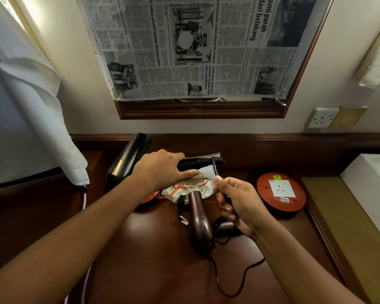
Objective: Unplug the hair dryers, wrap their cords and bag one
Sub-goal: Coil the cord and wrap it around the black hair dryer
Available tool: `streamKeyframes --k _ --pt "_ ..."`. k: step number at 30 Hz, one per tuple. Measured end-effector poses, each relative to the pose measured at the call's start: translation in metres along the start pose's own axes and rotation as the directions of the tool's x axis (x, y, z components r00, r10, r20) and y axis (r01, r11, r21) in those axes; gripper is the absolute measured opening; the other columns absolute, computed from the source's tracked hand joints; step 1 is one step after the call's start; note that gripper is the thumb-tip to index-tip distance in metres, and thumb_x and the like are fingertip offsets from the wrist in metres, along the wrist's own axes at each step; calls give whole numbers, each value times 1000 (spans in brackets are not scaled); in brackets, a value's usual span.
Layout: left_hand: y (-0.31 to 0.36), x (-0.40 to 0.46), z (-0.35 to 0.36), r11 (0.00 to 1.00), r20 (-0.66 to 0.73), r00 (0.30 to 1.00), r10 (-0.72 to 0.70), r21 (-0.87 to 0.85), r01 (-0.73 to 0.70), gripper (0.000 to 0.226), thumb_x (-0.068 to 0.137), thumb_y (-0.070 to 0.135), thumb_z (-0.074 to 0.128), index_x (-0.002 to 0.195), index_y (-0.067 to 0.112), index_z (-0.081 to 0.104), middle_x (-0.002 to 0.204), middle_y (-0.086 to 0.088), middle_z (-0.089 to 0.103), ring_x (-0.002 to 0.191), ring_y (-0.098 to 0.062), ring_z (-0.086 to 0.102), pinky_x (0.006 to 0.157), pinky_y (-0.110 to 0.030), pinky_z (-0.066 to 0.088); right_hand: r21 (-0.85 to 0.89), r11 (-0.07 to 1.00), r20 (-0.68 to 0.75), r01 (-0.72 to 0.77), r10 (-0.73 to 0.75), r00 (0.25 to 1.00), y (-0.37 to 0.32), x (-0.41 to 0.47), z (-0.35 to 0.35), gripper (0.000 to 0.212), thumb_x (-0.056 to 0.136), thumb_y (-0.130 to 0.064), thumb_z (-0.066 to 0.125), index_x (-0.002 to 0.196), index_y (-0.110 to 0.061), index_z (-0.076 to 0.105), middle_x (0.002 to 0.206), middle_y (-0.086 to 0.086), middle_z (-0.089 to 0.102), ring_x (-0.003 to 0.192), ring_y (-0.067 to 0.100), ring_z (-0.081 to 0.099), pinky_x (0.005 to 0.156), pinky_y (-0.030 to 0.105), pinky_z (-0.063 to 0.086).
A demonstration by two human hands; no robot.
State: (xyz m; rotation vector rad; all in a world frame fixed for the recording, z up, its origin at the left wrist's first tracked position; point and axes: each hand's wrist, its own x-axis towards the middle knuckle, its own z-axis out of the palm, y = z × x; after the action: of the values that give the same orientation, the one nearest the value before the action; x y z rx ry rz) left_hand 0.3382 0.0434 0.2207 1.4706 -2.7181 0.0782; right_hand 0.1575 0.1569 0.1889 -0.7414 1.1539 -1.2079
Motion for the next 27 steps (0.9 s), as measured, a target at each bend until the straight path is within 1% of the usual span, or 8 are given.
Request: streamKeyframes --k 4,8,12,15,18,23,25,27 --pt "1 -1 -4 1000 -24 1000 7 -28 -7 53 81 80 31 88 32 49 67 11 48 67 -11 53 59 -32 44 -9 996 27 -90 90 996 11 -3 -2 48 87 -53 53 64 -11 51 47 5 37 33 12 24 35 15 17" --pt "-1 -2 -6 997 -34 999 -4 -81 1 51 81 79 33 85 31 49 71 10 52 68 -13 55 55 -30 42 208 972 180 -110 72 981 18 -2 -1 35 92 -37 45 75 -8 54 47 1 26 39 11 21 37 20 17" --pt "0 -4 -11 994 -46 999 7 -109 -12 51 81 78 35 85 30 51 69 10 52 66 -13 56 57 -32 47 303 942 297 -145 51 954 20 -5 -1 27 96 -22 42 93 -4 61 57 1 26 48 12 25 44 25 32" --pt "2 -5 -17 993 -68 997 27 -113 -35 52 82 77 36 86 28 53 66 9 52 62 -10 53 55 -30 45 278 950 370 -141 30 928 23 -4 -6 27 97 -17 42 99 -1 64 61 2 29 51 12 31 55 31 46" --pt "1 -6 -21 992 -88 995 56 -109 -65 53 80 80 34 85 30 52 65 8 53 59 -6 52 51 -28 39 148 984 377 -104 41 925 23 -3 -9 27 95 -20 46 93 -1 66 56 5 32 47 15 36 59 33 52" --pt "3 -7 -25 983 -92 991 95 -147 -108 56 77 82 33 83 31 53 64 8 55 59 -6 53 51 -27 39 -55 994 405 -91 105 908 20 0 -14 38 95 -33 50 91 2 64 48 9 37 39 17 48 60 32 45" --pt "4 -8 -29 980 -91 991 102 -161 -116 59 74 84 32 84 31 54 65 7 56 59 -7 54 53 -30 43 -117 989 381 -94 132 915 19 3 -17 43 94 -33 46 94 6 63 50 9 33 40 17 38 51 26 36" --pt "5 -8 -33 978 -87 991 104 -174 -118 59 72 85 32 84 32 54 64 7 56 60 -7 54 54 -30 44 -131 988 376 -81 125 918 20 9 -22 44 94 -34 46 99 5 64 56 9 24 48 21 19 57 32 18"
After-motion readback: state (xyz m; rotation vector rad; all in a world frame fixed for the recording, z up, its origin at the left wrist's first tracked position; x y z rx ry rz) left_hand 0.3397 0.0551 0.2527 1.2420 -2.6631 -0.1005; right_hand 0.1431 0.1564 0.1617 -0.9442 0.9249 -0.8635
